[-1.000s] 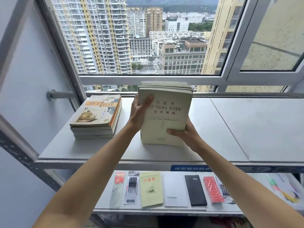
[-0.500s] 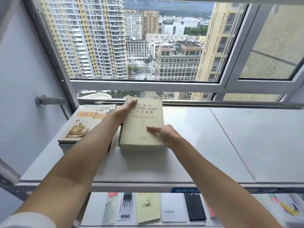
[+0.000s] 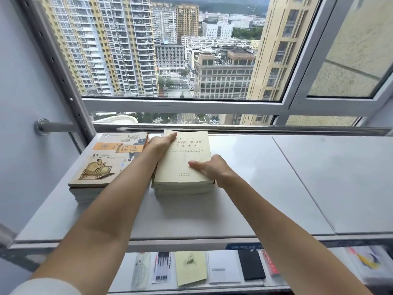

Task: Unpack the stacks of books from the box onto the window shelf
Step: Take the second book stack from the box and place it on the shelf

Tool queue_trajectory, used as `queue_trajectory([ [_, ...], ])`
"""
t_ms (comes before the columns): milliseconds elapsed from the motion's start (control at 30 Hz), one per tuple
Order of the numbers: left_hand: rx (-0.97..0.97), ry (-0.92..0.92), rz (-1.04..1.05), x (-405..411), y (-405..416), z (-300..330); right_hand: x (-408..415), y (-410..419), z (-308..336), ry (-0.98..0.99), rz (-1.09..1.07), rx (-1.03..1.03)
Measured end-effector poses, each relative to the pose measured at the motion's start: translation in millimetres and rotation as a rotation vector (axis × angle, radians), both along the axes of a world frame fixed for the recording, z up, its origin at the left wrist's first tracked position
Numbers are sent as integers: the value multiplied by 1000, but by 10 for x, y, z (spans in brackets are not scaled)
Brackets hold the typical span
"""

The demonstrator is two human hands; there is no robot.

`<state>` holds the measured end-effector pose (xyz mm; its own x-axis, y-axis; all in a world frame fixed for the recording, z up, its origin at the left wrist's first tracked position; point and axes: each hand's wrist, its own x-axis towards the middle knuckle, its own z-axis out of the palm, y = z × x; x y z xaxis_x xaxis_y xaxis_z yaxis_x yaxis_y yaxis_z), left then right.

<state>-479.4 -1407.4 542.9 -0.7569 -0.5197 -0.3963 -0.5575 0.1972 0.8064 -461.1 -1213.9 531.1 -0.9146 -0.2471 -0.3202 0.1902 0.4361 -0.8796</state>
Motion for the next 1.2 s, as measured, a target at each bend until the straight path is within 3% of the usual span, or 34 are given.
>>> queue_trajectory([
  [300, -211, 75, -95, -183, 154, 310, 84, 22, 57, 29, 1, 97],
  [400, -518, 122, -191, -181, 354, 529, 122, 234, 149, 124, -12, 183],
  [533, -1013, 188, -491, -36, 826, 679, 157, 855, 291, 365, -103, 493],
  [600, -1135, 233, -625, 46, 1125, 666, 186, 1249, 340, 422, -142, 627],
  [833, -1204, 413, -991, 290, 2667, 548, 574, 2920, 373, 399, -207, 912],
  [1200, -1095, 563, -1452, 827, 5730, 191, 1811, 5615, 112, 206, -444, 987],
])
